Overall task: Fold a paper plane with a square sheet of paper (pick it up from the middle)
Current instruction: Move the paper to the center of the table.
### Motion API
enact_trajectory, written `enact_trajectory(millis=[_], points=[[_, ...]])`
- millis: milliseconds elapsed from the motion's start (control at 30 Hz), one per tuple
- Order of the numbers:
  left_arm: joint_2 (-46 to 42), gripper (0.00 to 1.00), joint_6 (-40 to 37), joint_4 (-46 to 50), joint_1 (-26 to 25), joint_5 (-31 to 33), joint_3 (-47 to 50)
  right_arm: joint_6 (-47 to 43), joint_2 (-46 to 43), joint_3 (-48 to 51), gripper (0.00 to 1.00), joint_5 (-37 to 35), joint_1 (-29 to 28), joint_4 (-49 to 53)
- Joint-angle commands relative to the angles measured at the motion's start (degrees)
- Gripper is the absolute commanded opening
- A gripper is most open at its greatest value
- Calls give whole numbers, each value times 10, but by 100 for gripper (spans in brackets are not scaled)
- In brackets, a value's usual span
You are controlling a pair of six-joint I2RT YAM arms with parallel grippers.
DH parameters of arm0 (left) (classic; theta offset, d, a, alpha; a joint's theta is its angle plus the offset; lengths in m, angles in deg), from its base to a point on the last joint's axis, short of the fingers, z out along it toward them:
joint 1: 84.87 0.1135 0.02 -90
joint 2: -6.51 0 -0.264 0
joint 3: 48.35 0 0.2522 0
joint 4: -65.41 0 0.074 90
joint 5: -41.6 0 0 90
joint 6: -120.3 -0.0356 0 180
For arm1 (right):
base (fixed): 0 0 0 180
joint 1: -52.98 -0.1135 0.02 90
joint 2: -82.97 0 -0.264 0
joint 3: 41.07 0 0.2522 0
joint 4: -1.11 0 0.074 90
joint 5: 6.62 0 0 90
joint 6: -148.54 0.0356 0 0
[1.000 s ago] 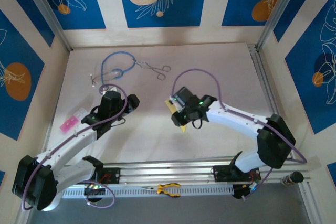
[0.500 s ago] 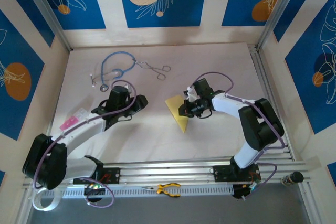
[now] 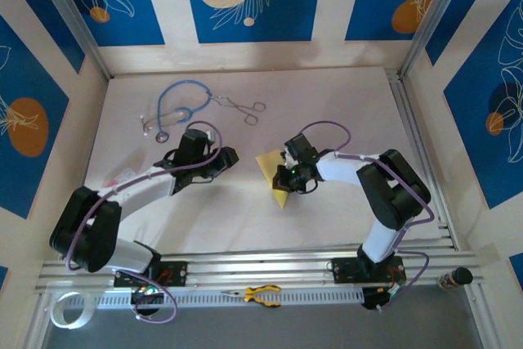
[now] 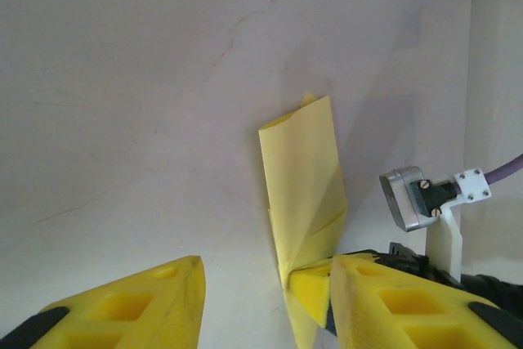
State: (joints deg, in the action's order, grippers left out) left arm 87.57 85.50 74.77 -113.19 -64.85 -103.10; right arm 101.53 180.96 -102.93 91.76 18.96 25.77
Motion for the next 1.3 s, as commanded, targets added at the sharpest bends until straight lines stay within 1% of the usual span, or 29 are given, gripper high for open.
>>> enact_trajectory(millis=[0,100,167,233,333,400,467,567,600,633,667,767,833,867,933,1100,1267], points=[[26,41,5,-25,-12,-30,-23,116,-1,37,5,-96,-42,13],[51,36,8,-34,-20,-44,-35,195,-20,44,5,-146,-84,16],[63,34,9,-35,-24,-46,-42,208,-44,40,5,-185,-113,17],[69,33,7,-34,-28,-46,-47,187,-84,29,6,-248,-136,38],[69,32,2,-27,-29,-42,-53,148,-151,24,12,-347,-154,67],[71,32,0,-24,-30,-44,-57,114,-189,36,14,-388,-151,61],[78,31,-1,-23,-33,-49,-62,89,-215,50,17,-405,-134,57],[95,31,-1,-19,-44,-54,-75,86,-234,62,19,-385,-83,77],[103,31,-1,-14,-49,-55,-82,70,-240,68,22,-360,-60,74],[113,30,-1,-9,-54,-57,-89,34,-248,83,22,-303,-33,42],[121,30,1,-7,-58,-59,-94,21,-256,100,21,-257,-10,17],[149,29,5,5,-77,-59,-113,14,-280,156,14,-128,61,-66],[167,28,10,21,-88,-53,-125,13,-284,175,11,-61,96,-97],[174,27,12,20,-93,-53,-128,10,-283,177,9,-46,104,-98],[187,26,20,22,-102,-46,-131,3,-282,180,9,-49,106,-96],[213,24,27,31,-113,-36,-139,-16,-271,185,9,-87,91,-96],[224,23,26,36,-116,-31,-138,-11,-258,182,9,-68,82,-111]])
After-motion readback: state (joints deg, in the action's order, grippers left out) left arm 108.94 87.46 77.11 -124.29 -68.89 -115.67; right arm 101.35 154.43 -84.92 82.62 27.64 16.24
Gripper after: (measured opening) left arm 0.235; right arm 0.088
